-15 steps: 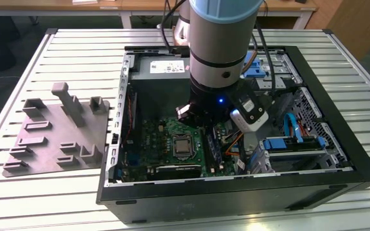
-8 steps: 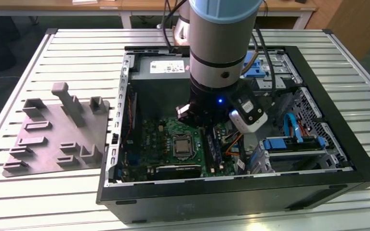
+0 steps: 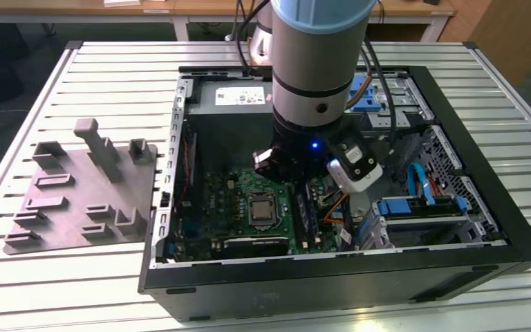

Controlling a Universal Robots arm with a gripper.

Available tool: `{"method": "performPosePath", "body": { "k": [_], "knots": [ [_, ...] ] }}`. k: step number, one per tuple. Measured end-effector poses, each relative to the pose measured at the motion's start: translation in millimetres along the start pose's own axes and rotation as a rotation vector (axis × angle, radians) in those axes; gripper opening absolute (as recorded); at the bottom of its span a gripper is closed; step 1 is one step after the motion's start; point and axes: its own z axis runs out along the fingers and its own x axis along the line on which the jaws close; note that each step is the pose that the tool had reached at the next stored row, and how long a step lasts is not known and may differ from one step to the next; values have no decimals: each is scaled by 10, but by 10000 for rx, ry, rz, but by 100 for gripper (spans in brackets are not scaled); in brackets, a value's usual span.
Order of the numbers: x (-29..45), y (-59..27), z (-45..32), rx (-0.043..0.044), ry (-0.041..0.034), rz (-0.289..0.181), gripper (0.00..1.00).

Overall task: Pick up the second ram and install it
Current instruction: 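Insert the second ram into the second slot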

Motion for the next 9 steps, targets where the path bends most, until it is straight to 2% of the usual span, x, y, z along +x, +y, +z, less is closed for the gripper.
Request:
{"method": "performPosePath", "body": {
  "k": [9],
  "knots": [
    [0, 0, 3, 30, -21, 426, 14]
  ]
}}
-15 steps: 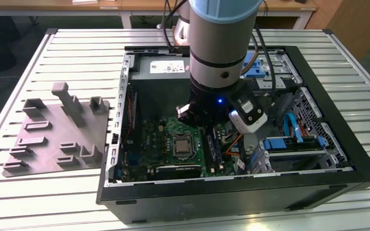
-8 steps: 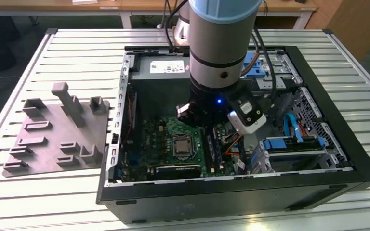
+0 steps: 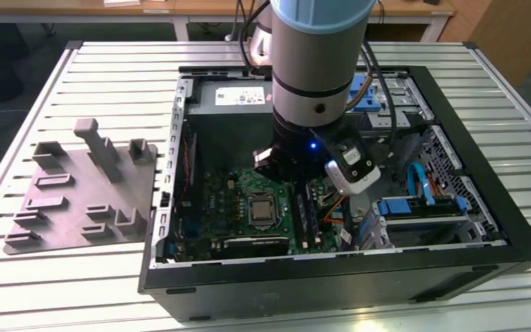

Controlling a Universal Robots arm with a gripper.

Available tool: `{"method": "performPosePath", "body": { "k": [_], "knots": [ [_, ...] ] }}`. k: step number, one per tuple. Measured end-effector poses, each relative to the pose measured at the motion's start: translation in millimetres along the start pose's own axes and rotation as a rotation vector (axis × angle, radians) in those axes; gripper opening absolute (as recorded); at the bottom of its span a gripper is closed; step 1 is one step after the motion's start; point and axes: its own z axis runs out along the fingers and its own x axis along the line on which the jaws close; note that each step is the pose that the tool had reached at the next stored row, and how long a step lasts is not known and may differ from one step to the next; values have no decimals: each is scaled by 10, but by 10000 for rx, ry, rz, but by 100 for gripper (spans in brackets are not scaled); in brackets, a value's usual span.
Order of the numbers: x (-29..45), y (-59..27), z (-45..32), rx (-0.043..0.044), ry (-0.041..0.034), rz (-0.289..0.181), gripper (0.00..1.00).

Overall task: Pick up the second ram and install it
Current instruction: 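Insert the second ram into the second slot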

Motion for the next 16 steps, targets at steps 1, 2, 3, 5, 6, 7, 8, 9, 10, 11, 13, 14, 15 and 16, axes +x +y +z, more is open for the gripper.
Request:
{"method": "performPosePath", "body": {
  "k": [1, 2, 3, 5, 6, 7, 8, 9, 10, 11, 13, 14, 15, 16],
  "knots": [
    [0, 0, 1, 3, -2, 49, 14],
    [0, 0, 1, 7, -5, 99, 14],
    [0, 0, 1, 10, -7, 149, 14],
    [0, 0, 2, 18, -13, 251, 14],
    [0, 0, 3, 22, -15, 304, 14],
    [0, 0, 3, 26, -18, 362, 14],
    [0, 0, 4, 31, -21, 431, 14],
    [0, 0, 4, 36, -25, 502, 14],
    [0, 0, 5, 43, -30, 592, 14],
    [0, 0, 6, 50, -34, 688, 14],
    [1, 0, 7, 65, -44, 900, 14],
    [0, 0, 8, 73, -49, 1002, 14],
    [1, -1, 8, 80, -53, 1095, 14],
    [1, -1, 9, 86, -57, 1171, 14]
  ]
}}
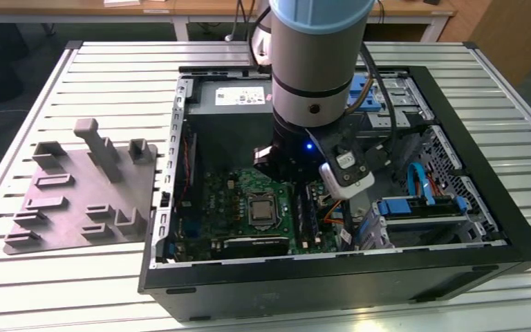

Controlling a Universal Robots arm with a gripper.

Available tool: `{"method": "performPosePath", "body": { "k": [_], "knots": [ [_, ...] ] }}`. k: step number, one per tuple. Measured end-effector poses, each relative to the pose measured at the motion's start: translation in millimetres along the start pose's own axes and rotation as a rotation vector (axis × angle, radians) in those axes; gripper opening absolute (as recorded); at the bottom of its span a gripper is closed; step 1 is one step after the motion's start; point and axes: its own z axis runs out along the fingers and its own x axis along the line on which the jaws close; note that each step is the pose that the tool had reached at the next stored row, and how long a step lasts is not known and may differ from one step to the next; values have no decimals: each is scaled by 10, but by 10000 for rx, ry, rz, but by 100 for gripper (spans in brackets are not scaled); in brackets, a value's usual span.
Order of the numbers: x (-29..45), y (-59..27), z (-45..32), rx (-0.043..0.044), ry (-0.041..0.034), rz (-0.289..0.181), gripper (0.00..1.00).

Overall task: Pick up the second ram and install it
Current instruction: 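Insert the second ram into the second slot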

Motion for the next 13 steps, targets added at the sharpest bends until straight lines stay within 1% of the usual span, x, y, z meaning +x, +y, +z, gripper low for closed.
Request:
{"method": "performPosePath", "body": {
  "k": [13],
  "knots": [
    [0, 0, 5, 53, -36, 727, 14]
  ]
}}
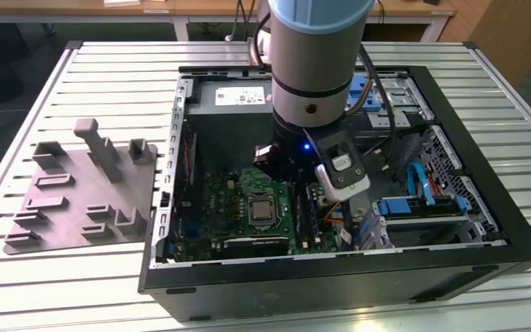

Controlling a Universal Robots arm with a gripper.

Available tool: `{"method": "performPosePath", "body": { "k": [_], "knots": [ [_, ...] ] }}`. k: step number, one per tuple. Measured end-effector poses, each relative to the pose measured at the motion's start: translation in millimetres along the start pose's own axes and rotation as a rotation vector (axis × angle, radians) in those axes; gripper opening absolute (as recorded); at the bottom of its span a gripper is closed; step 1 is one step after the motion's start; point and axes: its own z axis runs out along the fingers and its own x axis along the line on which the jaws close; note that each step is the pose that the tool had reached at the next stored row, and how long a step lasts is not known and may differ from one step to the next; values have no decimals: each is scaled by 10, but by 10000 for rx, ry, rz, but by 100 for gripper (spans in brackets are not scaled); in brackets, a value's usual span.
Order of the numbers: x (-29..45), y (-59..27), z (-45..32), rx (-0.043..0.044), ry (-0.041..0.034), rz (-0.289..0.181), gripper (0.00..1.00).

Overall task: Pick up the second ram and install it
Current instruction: 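Insert the second ram into the second slot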

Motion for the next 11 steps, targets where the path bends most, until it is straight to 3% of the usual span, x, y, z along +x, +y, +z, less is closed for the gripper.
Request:
{"method": "performPosePath", "body": {
  "k": [7, 9, 11],
  "knots": [
    [1, 0, 7, 58, -39, 803, 14],
    [1, -1, 8, 61, -41, 828, 14],
    [2, -1, 12, 39, -27, 545, 14]
  ]
}}
